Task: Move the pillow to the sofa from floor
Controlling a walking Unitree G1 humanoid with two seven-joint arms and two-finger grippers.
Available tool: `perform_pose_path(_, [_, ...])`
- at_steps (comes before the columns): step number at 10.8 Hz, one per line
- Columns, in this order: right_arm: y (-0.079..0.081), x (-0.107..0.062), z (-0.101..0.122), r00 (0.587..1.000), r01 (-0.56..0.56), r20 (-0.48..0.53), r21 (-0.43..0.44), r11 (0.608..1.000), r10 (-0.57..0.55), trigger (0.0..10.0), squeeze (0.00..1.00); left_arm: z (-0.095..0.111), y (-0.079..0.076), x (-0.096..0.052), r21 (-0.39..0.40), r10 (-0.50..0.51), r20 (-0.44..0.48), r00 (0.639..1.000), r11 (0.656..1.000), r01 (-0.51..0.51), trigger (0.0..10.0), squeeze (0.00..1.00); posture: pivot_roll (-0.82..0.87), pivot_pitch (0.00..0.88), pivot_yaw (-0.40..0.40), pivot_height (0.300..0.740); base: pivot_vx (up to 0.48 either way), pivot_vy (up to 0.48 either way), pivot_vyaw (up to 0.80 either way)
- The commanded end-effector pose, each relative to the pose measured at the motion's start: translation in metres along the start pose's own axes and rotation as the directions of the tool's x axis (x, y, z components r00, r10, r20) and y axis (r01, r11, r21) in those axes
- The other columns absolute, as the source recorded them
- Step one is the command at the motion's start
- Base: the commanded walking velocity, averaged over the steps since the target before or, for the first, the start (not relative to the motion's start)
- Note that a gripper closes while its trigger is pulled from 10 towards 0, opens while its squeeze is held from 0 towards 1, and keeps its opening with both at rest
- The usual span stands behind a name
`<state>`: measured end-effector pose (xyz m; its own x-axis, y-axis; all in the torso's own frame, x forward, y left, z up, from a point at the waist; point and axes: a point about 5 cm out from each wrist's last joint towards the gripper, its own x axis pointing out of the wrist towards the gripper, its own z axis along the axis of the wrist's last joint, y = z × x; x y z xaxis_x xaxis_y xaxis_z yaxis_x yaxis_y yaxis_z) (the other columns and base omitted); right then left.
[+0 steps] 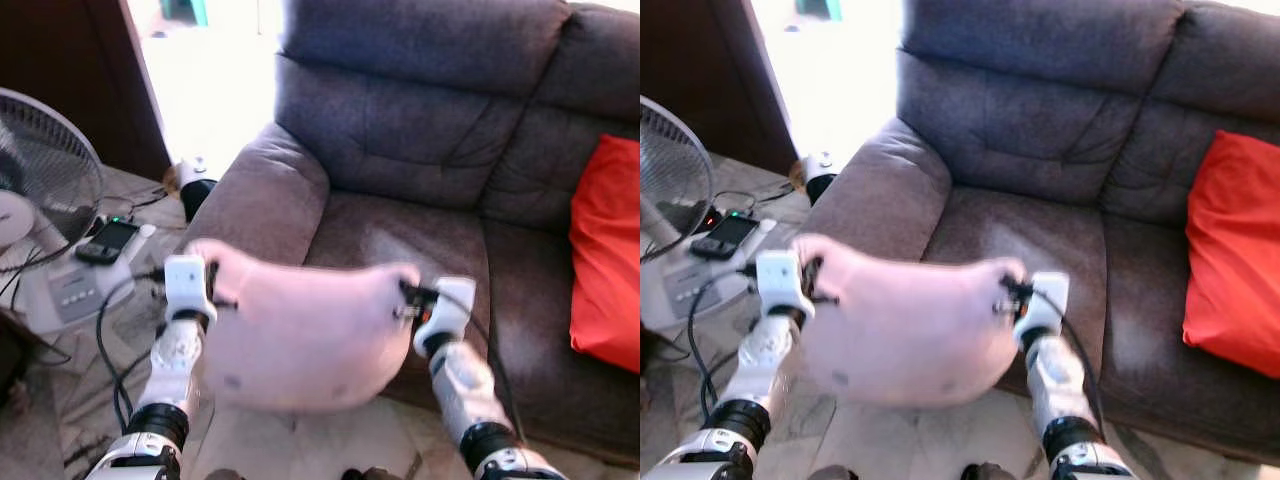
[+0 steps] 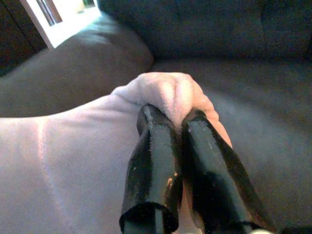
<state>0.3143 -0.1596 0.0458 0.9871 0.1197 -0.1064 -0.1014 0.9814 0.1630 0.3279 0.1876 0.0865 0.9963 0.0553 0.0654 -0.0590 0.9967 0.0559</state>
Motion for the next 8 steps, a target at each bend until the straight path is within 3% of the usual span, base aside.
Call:
perform_pose_path(1, [-0.023, -0.001, 0.029, 0.987, 0.079, 0.140, -0.016, 0.997, -0.076, 10.0, 0.00, 0.028, 0.017, 0.006, -0.006, 0.061, 0.125, 0.990, 0.998, -0.061, 10.0, 0.00, 0.08, 0.064, -0.084, 0.740, 0.000, 0.000, 0.00])
perform_pose_path(4, [-0.024, 0.001, 0.052, 0.969, 0.090, 0.233, -0.013, 0.996, -0.085, 10.0, 0.00, 0.038, 0.019, 0.000, -0.002, 0.055, 0.165, 0.985, 0.998, -0.056, 10.0, 0.00, 0.08, 0.048, -0.079, 0.740, 0.000, 0.000, 0.00])
perform_pose_path(8, [-0.013, 0.008, 0.054, 0.973, 0.092, 0.217, -0.027, 0.995, -0.084, 10.0, 0.00, 0.057, 0.014, 0.007, -0.004, 0.038, 0.206, 0.978, 0.999, -0.038, 10.0, 0.00, 0.10, 0.012, -0.075, 0.740, 0.000, 0.000, 0.00])
